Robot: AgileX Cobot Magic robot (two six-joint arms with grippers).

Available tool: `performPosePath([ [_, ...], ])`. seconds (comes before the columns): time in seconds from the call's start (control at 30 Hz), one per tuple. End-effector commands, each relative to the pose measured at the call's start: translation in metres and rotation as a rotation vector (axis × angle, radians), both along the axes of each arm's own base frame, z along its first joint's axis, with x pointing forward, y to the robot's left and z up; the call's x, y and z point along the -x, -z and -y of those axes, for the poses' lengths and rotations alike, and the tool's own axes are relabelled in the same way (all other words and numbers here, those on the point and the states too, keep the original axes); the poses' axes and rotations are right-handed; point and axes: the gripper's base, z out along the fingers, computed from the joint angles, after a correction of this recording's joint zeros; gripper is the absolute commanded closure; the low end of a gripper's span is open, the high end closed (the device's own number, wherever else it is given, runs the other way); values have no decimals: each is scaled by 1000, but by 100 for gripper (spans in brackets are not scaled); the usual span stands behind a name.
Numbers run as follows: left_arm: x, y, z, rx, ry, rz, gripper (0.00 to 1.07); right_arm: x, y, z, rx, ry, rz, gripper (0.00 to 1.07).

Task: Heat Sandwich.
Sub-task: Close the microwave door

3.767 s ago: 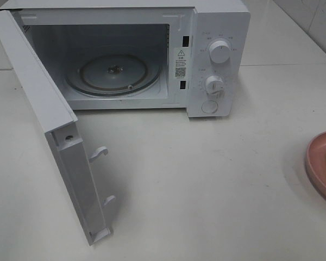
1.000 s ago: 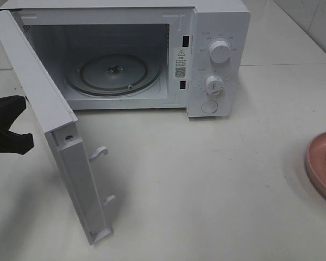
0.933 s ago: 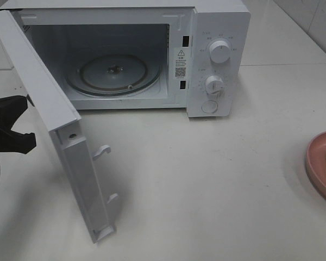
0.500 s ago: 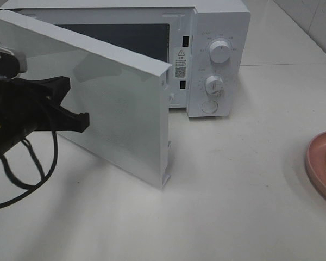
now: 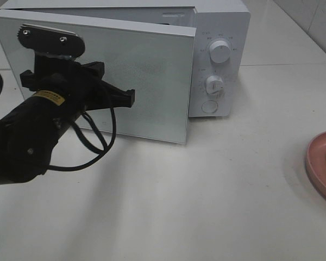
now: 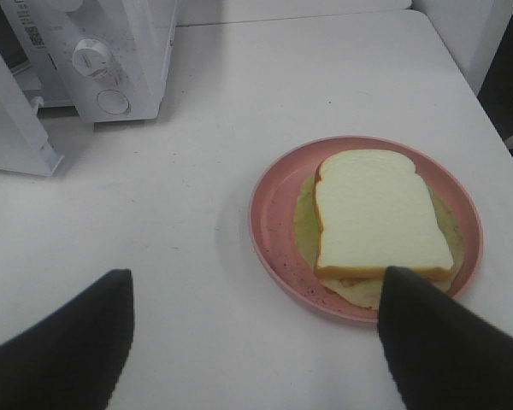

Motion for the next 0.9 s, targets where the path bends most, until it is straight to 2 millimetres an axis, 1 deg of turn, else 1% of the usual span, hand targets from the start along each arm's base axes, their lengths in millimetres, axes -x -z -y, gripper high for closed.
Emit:
performPosePath([
  [0.03,-6,1,8,-5,-18,-18,107,4,1,0,10,-1,25,31],
  [0.07,-13,0,15,4,-20,-30,107,4,1,0,10,-1,25,31],
  [0.13,-19,0,20,9,-35,-29,107,4,1,0,10,-1,25,31],
  [0.2,-21,-1,22,8,-40,-26,107,4,1,0,10,-1,25,31],
  [0.37,-34,-3,35,2,-31,-11,107,4,1,0,10,-1,25,31],
  [0.5,-38,-4,39,11,-35,-11,107,4,1,0,10,-1,25,31],
  [0.63,-48,-3,48,29,-58,-31,107,4,1,0,11,-2,25,31],
  [0.9,-58,-6,54,30,-74,-13,107,4,1,0,10,-1,25,31],
])
